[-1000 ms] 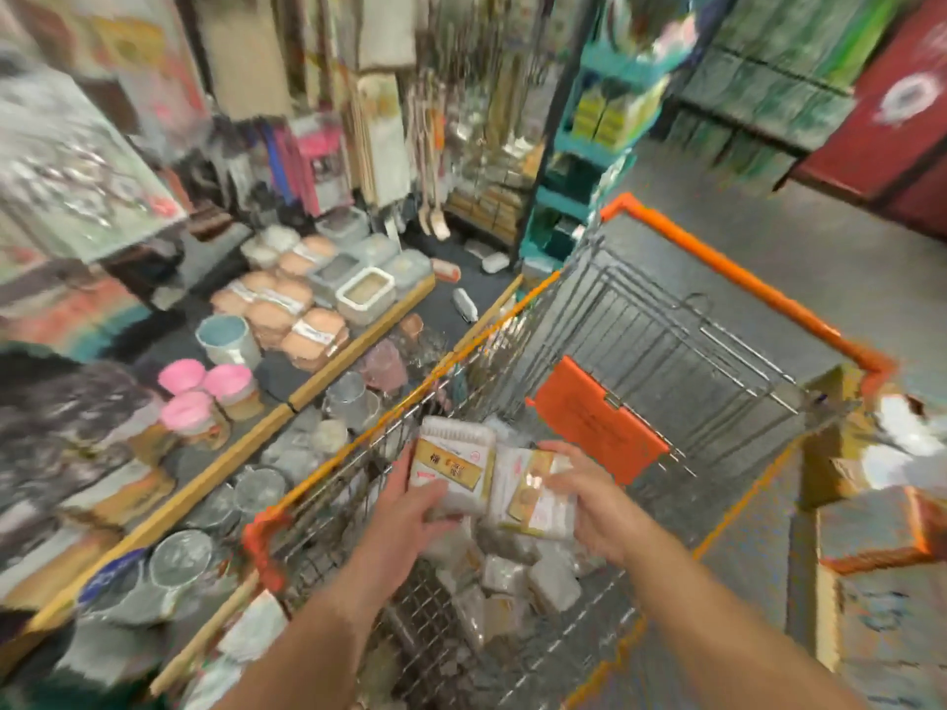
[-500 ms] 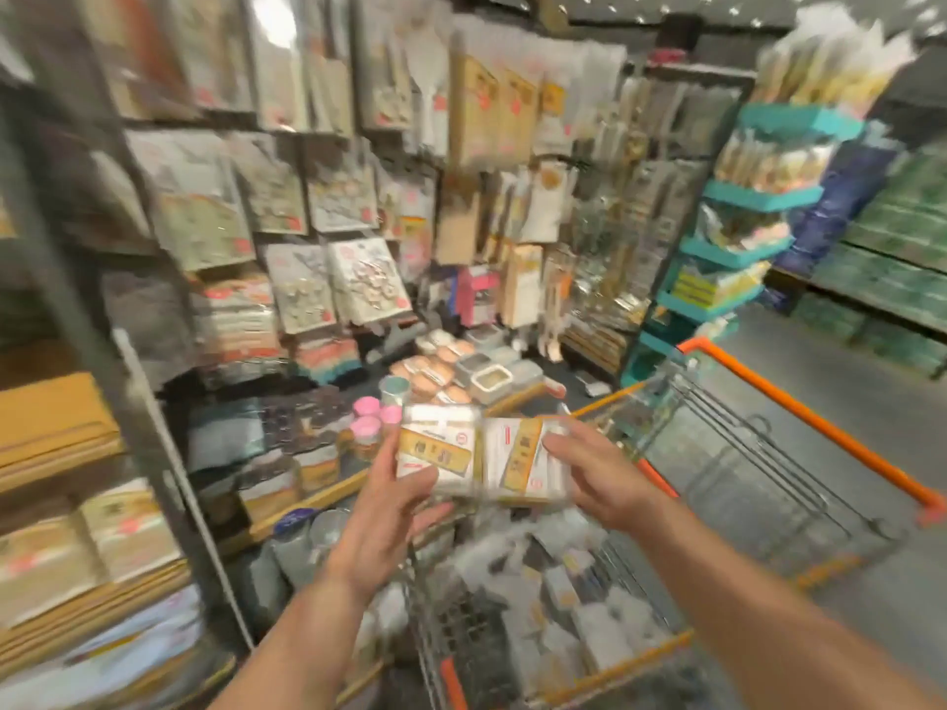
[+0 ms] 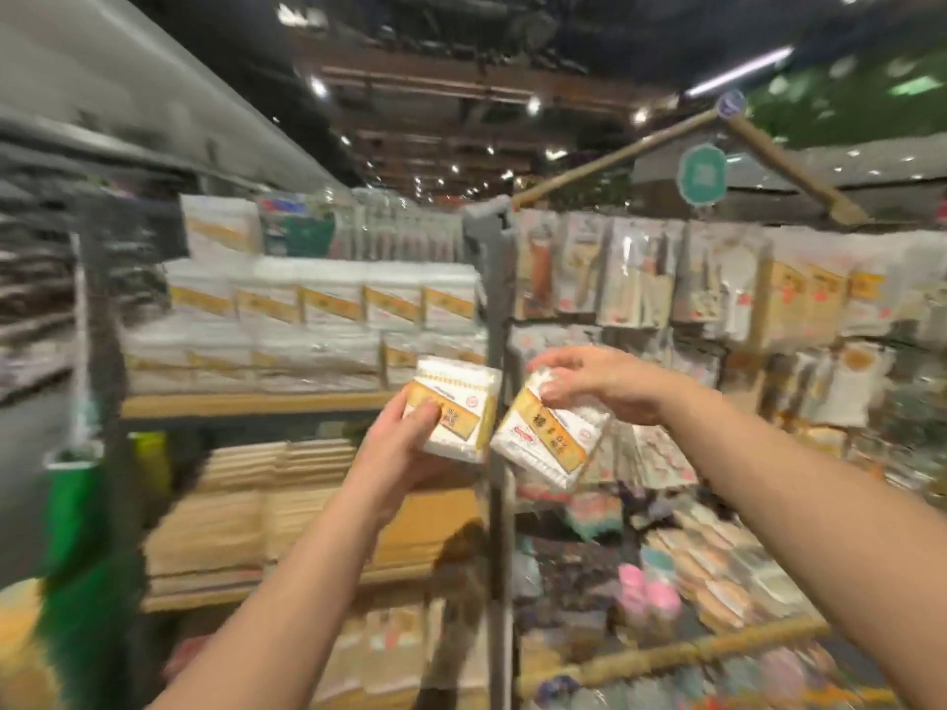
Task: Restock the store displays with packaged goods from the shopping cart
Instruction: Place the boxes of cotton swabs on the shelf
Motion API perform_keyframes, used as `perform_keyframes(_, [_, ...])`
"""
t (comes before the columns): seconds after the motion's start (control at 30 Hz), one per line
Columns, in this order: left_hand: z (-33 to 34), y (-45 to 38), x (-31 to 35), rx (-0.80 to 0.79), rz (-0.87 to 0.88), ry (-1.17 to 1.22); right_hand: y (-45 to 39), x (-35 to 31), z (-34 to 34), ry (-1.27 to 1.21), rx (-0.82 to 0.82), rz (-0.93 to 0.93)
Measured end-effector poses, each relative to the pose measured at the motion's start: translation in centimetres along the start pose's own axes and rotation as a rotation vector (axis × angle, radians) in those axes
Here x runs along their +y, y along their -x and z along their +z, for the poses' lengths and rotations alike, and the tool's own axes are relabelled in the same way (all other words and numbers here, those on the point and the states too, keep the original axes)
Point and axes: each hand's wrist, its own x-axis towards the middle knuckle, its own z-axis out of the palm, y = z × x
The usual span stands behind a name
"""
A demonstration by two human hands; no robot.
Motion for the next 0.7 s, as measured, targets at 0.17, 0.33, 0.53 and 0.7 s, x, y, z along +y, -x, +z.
perform_keyframes(0.17, [-8.3,-3.5,5.9,0.003,0.069,-0.159,-9.2,-6.9,5.5,0.095,-0.139,-0.051])
perform_keyframes(0.33, [-13.7,-7.5,10.4,0.059,0.142,-0.283,-15.9,-11.5,7.7,0.143,-0.177,-0.095])
perform_keyframes(0.53, [-16.1,-12.7,15.8,0.047,0.194,-0.475,-20.8,-16.0,6.4,0.307,-0.205,-0.205])
perform_keyframes(0.7, [-16.3,-16.3,19.6,0.145,0.297,-0.575,-24.7,-19.6,4.8,0.410,-0.175,-0.303])
